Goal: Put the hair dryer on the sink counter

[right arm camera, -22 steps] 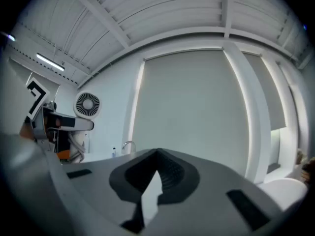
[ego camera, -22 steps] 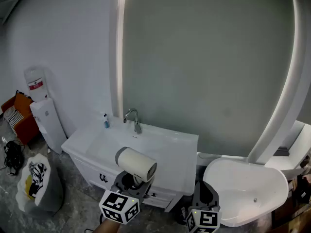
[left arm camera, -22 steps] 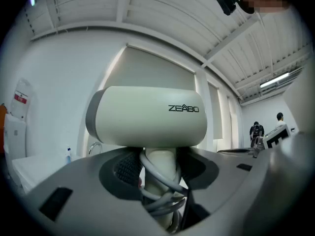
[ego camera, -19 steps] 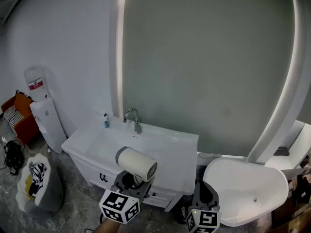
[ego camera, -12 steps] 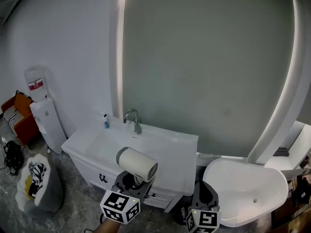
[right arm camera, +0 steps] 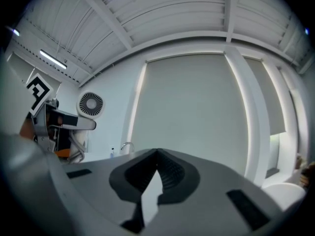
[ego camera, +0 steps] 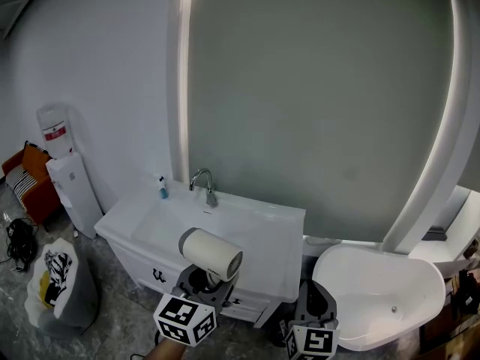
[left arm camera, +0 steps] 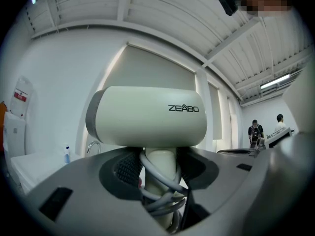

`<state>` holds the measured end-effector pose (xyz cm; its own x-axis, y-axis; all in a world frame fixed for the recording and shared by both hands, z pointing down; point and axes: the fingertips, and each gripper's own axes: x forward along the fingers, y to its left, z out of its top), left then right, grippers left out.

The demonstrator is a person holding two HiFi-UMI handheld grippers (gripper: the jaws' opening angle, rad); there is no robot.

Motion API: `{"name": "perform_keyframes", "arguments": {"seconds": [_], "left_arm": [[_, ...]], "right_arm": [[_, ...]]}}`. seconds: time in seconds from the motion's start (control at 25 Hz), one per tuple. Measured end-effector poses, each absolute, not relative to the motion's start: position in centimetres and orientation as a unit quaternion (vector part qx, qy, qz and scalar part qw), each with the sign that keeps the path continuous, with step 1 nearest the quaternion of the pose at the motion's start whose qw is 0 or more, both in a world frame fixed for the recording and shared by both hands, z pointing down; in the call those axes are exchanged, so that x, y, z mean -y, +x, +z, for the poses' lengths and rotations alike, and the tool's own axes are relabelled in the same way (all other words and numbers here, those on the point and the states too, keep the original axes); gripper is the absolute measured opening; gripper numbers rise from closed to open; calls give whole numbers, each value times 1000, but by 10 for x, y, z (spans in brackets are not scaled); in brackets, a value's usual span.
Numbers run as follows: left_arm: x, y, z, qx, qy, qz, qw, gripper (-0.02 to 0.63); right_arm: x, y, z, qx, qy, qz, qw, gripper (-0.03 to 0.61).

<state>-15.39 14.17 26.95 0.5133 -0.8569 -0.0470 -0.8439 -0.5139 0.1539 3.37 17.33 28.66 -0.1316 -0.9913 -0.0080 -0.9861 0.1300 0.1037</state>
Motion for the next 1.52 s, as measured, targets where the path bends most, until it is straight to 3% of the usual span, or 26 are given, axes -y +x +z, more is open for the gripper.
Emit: {"name": "perform_keyframes", "arguments": {"seconds": [0.8, 1.52], "left_arm": [[-152, -83, 272, 510, 857, -50, 54, 212], [-63, -86, 293, 502, 862, -46, 61, 212]], "right_arm": [[-175, 98, 296, 774, 633, -16, 6, 20], [-90, 101, 315, 764, 645, -10, 16, 20]]}}
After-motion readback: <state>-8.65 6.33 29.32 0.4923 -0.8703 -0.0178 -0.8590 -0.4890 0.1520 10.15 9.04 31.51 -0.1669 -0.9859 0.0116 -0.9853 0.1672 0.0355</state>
